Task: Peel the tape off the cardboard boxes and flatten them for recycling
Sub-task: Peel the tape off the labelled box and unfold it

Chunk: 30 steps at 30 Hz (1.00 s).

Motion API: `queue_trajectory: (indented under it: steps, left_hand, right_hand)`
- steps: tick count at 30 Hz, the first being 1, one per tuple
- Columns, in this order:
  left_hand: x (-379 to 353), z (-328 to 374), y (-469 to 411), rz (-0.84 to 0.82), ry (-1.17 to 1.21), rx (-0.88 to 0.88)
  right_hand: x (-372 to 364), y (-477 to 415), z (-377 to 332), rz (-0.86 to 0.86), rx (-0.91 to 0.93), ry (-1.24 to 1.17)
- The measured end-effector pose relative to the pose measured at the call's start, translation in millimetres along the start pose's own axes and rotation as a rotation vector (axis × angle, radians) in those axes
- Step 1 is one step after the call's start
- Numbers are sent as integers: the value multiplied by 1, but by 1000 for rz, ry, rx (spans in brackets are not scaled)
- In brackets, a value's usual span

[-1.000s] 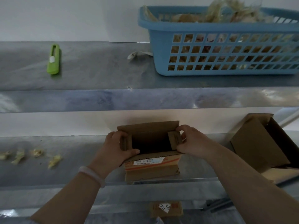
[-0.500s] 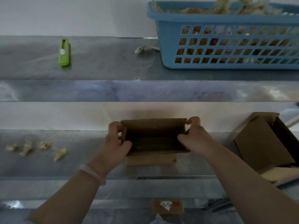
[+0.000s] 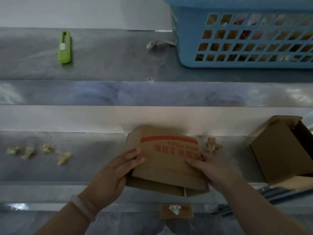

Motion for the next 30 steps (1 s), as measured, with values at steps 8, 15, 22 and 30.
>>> queue_trajectory:
  steps: [8,15,22,30]
  left_hand:
    - [-42,-30,6,-296,-69,257]
    - [-93,-63,4,-518,-426,396]
    - [-83,-59,6,-409,-438,399]
    - [-95,-79,20,-407,-410,450]
  right_hand:
    - [-13,-15,12,83,83,70]
    - [-36,-31,36,342,190,529]
    - [-40,-44,72,478,243,1202]
    - [-54,-49,87,584,186,1237]
Point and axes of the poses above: each hand's wrist, its own y-axis away from the middle knuckle, its own x-axis out of the back of the hand, z = x × y, the point moved 1 cm from there along -y, towards the middle knuckle, and after that the axes turned 7 degrees about -x, right-handed, at the moved point
